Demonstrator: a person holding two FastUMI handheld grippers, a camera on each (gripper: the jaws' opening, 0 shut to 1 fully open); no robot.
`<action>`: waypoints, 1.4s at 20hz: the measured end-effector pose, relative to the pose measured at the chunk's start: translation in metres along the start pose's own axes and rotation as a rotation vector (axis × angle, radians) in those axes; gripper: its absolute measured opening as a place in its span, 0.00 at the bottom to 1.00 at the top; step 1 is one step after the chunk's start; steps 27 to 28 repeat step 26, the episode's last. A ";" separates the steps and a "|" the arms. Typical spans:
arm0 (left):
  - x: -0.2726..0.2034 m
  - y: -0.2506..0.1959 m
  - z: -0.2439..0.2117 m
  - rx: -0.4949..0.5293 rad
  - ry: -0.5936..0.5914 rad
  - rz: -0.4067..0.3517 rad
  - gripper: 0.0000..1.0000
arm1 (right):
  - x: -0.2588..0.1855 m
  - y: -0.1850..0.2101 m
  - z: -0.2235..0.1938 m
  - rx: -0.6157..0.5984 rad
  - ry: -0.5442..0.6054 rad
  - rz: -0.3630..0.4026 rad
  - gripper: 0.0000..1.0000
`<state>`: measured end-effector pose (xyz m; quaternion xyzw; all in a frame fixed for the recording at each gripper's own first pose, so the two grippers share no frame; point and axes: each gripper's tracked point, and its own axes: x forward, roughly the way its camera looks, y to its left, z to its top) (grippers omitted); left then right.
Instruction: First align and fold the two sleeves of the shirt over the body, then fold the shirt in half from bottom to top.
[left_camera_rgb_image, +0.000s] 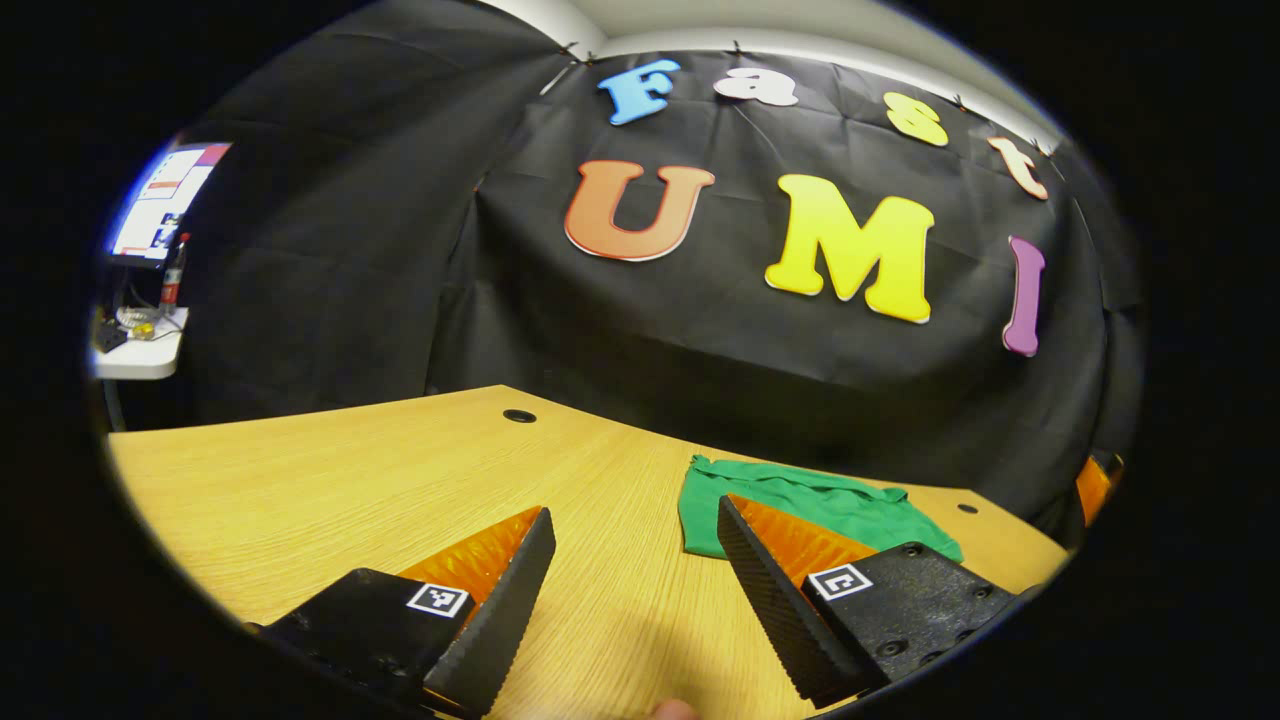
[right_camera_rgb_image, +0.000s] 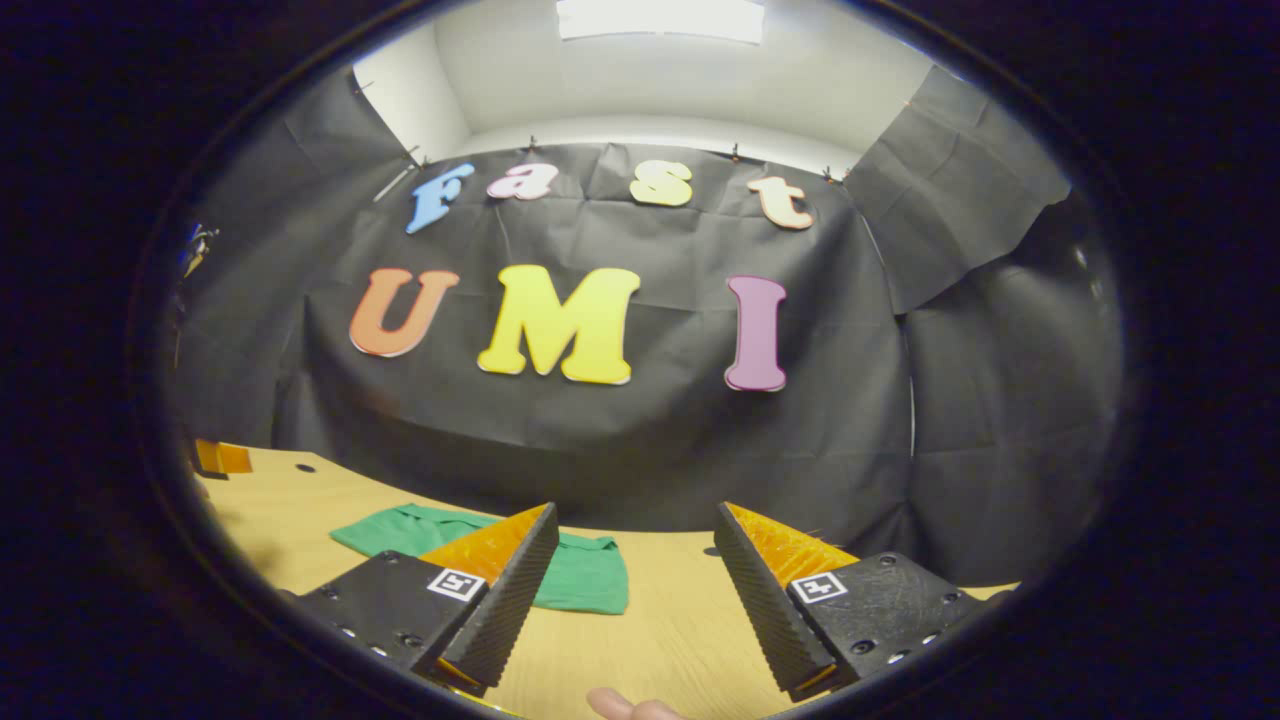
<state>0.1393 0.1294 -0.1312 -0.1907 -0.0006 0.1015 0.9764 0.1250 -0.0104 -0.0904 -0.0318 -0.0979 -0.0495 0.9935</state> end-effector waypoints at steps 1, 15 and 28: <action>-0.014 -0.002 0.007 -0.007 0.016 0.009 1.00 | -0.016 0.009 0.018 -0.038 -0.006 0.050 0.95; -0.152 -0.084 0.078 0.240 0.048 -0.206 1.00 | -0.141 0.032 0.106 -0.012 0.022 0.162 0.95; -0.161 -0.086 0.078 0.256 0.052 -0.206 1.00 | -0.120 0.021 0.056 0.111 0.201 0.145 0.95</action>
